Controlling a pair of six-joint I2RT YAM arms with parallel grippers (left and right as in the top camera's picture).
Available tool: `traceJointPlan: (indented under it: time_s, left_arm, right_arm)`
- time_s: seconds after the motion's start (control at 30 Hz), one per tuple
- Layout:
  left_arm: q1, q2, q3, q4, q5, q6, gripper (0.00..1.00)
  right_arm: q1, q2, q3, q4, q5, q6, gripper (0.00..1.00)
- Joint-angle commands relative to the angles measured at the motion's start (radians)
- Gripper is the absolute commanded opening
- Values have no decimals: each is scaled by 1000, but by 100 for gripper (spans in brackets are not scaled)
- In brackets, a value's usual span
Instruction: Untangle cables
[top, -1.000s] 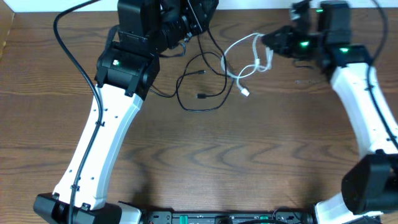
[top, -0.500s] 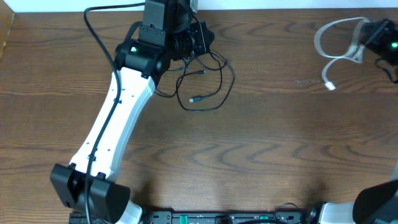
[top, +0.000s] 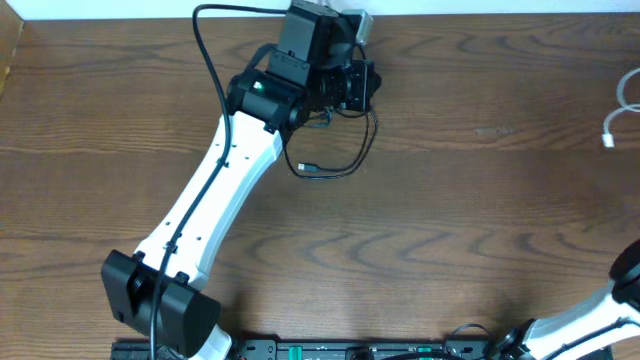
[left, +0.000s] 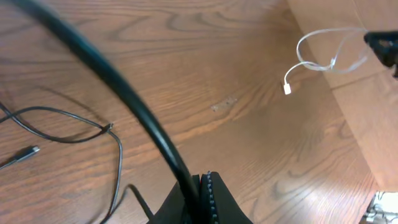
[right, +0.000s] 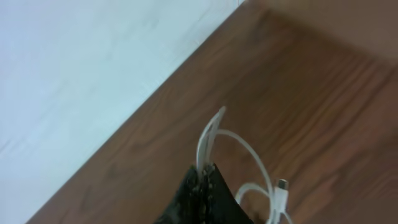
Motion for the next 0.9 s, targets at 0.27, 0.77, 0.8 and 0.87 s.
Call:
traceJointPlan:
  time_s: [0.27,0.77,0.8,0.87]
  left_arm:
    - [-4,-2,-9,-4,-6,33,7]
    - [-4,-2,-9,-5,-6,59,7]
    - [-4,-2,-9,-4,-6,59,7]
    - [-4,-2,-9,-1,-6,73,7]
  right_arm:
    - [-18,229,45,277,80,99,36]
    - [-13,118,45,96,-43,-49,99]
    - [-11,88,45,73,-68,-65,99]
    - [-3,19,45,14,-124,-82,99]
